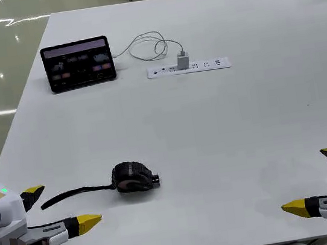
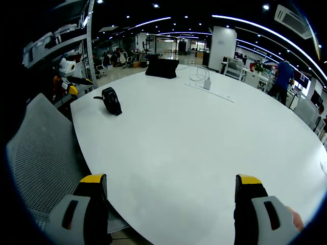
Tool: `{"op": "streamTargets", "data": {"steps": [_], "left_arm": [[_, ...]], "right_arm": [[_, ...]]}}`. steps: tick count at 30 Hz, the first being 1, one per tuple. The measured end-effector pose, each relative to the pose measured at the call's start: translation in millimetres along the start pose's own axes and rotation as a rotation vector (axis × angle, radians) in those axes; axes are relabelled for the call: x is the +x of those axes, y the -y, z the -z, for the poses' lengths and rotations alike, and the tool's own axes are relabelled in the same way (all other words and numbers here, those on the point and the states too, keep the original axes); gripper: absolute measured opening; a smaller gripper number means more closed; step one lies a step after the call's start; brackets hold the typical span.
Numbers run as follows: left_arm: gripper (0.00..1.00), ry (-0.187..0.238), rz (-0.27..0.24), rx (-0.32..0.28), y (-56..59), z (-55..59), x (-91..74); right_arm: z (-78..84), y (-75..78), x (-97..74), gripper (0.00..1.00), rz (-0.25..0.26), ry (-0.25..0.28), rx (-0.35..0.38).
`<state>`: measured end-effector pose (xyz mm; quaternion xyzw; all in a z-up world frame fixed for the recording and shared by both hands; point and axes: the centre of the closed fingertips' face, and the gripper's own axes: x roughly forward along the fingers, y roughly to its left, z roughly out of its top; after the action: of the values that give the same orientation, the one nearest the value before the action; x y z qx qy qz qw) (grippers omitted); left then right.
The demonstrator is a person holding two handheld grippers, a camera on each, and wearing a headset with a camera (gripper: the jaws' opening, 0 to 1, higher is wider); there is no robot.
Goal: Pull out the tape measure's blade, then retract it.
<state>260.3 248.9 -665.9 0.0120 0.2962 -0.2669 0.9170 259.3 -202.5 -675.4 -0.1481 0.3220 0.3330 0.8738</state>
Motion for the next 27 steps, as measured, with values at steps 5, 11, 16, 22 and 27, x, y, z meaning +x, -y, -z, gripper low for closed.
{"op": "streamTargets", "data": {"steps": [5, 11, 16, 22, 27], "left_arm": [[1.00, -0.003, 0.015, 0.016, 4.1, 1.2, 1.3], [1.00, -0.011, 0.036, 0.022, 6.3, -1.3, 3.7], [1.00, -0.009, 0.066, 0.052, 8.3, -8.9, 9.3], [1.00, -0.015, 0.101, 0.098, 12.0, -17.8, 17.6], [1.00, -0.037, 0.135, 0.152, 14.7, -22.4, 25.5]], "right_arm": [[-1.0, 2.8, 0.2, 1.00, 0.003, 0.003, -0.003], [-4.3, 4.3, 2.0, 1.00, 0.000, 0.004, -0.010], [-8.8, 1.7, 5.4, 1.00, -0.014, 0.003, -0.021], [-14.1, -0.6, 10.2, 1.00, -0.034, 0.008, -0.037], [-20.2, -5.9, 14.6, 1.00, -0.061, 0.021, -0.049]]}}
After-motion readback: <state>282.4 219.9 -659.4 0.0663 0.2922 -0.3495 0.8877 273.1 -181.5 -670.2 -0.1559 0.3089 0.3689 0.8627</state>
